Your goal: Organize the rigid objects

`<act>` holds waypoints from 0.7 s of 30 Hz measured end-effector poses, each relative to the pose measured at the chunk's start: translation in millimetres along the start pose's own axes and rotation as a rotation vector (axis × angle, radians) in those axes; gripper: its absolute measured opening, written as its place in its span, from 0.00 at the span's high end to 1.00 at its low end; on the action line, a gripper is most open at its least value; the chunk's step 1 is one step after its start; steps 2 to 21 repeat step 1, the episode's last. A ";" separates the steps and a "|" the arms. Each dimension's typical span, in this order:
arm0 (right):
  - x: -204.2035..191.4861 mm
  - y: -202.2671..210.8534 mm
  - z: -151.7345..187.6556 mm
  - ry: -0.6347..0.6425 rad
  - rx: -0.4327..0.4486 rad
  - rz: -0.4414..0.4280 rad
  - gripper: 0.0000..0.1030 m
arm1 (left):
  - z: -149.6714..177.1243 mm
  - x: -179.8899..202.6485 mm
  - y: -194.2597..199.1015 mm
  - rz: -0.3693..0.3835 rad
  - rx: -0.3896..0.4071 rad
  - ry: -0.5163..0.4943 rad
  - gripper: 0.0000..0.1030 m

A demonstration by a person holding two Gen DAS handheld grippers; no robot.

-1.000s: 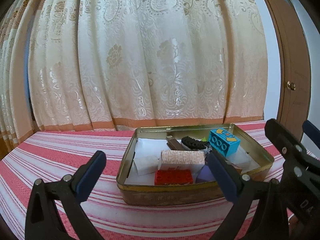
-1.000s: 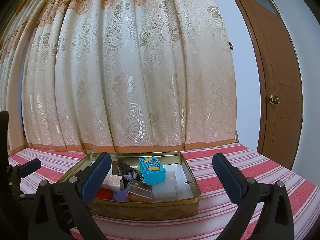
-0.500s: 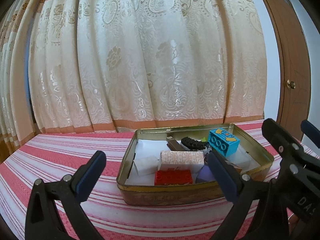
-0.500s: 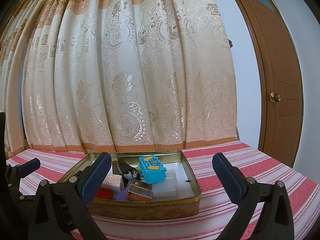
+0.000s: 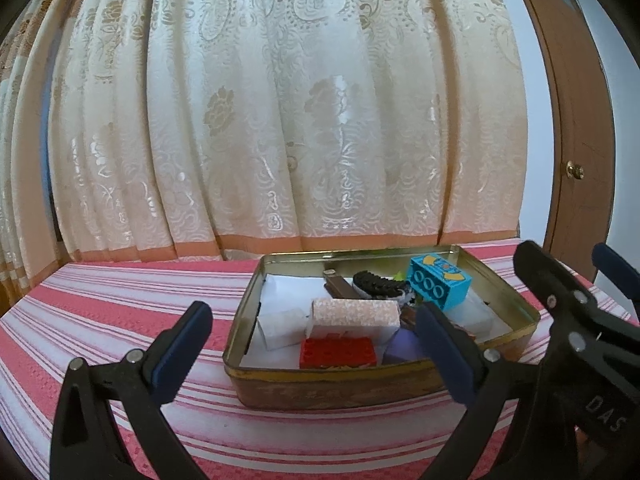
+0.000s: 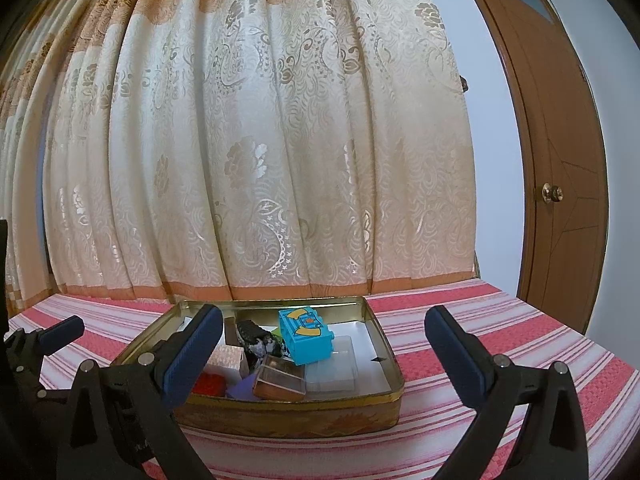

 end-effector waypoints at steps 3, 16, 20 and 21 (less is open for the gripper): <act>0.2 -0.7 -0.2 0.000 -0.001 0.001 0.01 | 0.2 -0.5 -0.7 -0.002 -0.003 0.002 0.00; 0.2 -0.7 -0.2 0.000 -0.001 0.001 0.01 | 0.2 -0.5 -0.7 -0.002 -0.003 0.002 0.00; 0.2 -0.7 -0.2 0.000 -0.001 0.001 0.01 | 0.2 -0.5 -0.7 -0.002 -0.003 0.002 0.00; 0.2 -0.7 -0.2 0.000 -0.001 0.001 0.01 | 0.2 -0.5 -0.7 -0.002 -0.003 0.002 0.00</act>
Point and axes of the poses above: each gripper's, at about its wrist camera, not at the fingertips, and y roughly against the way its jaws point, x to its right, z to its underside, the point moved 6 cm from there along -y, roughly the way its jaws point, and after that the axes turned 15 degrees about -y, right-handed, at the moved point
